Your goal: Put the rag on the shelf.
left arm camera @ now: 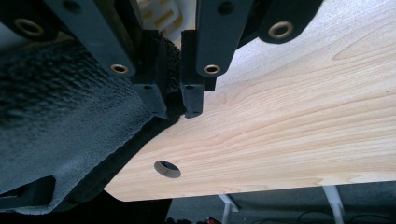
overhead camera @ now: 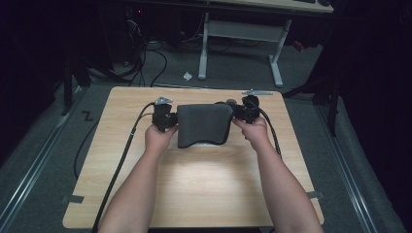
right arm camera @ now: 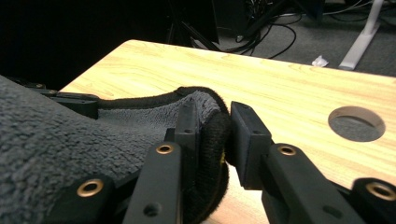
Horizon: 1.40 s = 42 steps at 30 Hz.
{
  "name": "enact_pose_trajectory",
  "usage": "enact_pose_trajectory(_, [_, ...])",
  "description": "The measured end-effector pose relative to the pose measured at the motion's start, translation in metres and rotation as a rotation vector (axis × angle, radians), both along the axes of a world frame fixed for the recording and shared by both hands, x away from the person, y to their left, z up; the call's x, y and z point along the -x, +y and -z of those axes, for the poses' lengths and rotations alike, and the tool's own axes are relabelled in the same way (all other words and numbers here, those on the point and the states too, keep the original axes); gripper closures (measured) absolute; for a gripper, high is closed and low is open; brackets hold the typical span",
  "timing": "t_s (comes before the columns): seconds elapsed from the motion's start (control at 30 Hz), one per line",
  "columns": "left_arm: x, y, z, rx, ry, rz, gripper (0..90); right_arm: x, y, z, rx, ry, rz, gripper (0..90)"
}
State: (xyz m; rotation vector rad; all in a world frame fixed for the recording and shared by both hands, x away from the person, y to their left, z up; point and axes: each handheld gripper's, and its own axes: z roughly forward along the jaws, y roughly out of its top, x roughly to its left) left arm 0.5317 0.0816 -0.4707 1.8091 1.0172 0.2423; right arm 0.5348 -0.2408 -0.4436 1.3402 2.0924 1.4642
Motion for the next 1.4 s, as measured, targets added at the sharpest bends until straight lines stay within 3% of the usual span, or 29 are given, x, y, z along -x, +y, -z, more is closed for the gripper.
enact_pose_trajectory(0.3, [0.003, 0.001, 0.012, -0.001, 0.024, 0.016, 82.6, 0.0, 0.001, 0.014, 0.0, 0.039, 0.006, 72.5])
enact_pose_trajectory(0.4, [0.004, 0.001, 0.012, 0.004, 0.031, 0.014, 82.0, 0.0, -0.001, 0.016, -0.004, 0.047, 0.014, 66.0])
enact_pose_trajectory(0.53, [0.005, 0.001, 0.009, -0.004, 0.02, -0.001, 77.7, 0.001, -0.005, 0.012, 0.034, 0.014, 0.066, 55.0])
enact_pose_trajectory(0.7, [0.004, 0.006, 0.006, -0.015, 0.038, -0.033, 73.4, 0.002, -0.015, 0.0, -0.005, -0.021, 0.097, 51.6])
enact_pose_trajectory(0.83, [0.006, 0.009, 0.003, -0.032, 0.025, -0.046, 68.1, 0.004, -0.021, -0.006, 0.022, -0.048, 0.123, 51.0])
enact_pose_trajectory(1.1, [0.015, 0.024, 0.003, -0.035, -0.001, -0.097, 59.3, 0.015, -0.028, -0.003, 0.092, -0.064, 0.149, 52.1])
enact_pose_trajectory(1.3, [0.025, 0.038, 0.005, -0.058, -0.025, -0.127, 57.2, 0.024, -0.025, -0.003, 0.141, -0.065, 0.128, 53.4])
enact_pose_trajectory(1.4, [0.03, 0.044, 0.006, -0.06, -0.033, -0.13, 54.7, 0.035, -0.02, -0.006, 0.178, -0.129, 0.136, 52.7])
